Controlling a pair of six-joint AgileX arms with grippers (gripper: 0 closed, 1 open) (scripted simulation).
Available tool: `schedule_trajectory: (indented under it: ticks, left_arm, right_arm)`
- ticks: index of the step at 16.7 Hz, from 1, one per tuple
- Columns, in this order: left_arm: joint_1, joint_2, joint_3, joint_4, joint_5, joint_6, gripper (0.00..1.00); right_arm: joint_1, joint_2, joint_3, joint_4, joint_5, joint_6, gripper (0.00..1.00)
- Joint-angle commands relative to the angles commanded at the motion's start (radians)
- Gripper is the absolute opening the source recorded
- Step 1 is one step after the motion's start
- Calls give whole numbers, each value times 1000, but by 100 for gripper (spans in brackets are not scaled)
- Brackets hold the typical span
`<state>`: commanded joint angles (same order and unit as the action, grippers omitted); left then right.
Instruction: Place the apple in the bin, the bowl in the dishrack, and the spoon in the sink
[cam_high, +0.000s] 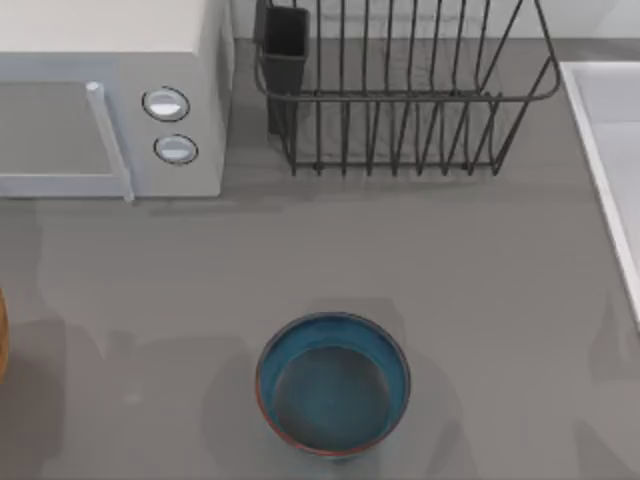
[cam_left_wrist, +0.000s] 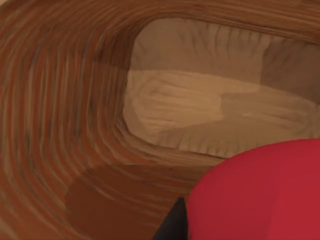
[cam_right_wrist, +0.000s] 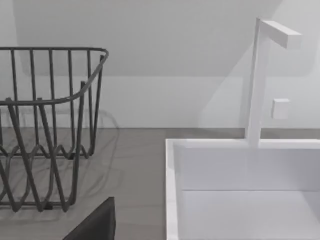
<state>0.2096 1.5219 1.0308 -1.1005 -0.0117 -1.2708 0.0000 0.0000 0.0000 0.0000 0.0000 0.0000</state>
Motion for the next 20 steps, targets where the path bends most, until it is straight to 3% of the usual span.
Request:
schedule_trajectory:
  ticks: [7, 20]
  left_arm:
    - [0, 0, 0, 0, 0, 0, 98]
    - [-11, -55, -49, 53, 1, 57, 100]
  right_arm:
    - [0, 0, 0, 0, 0, 0, 100]
    - [0, 0, 0, 0, 0, 0, 100]
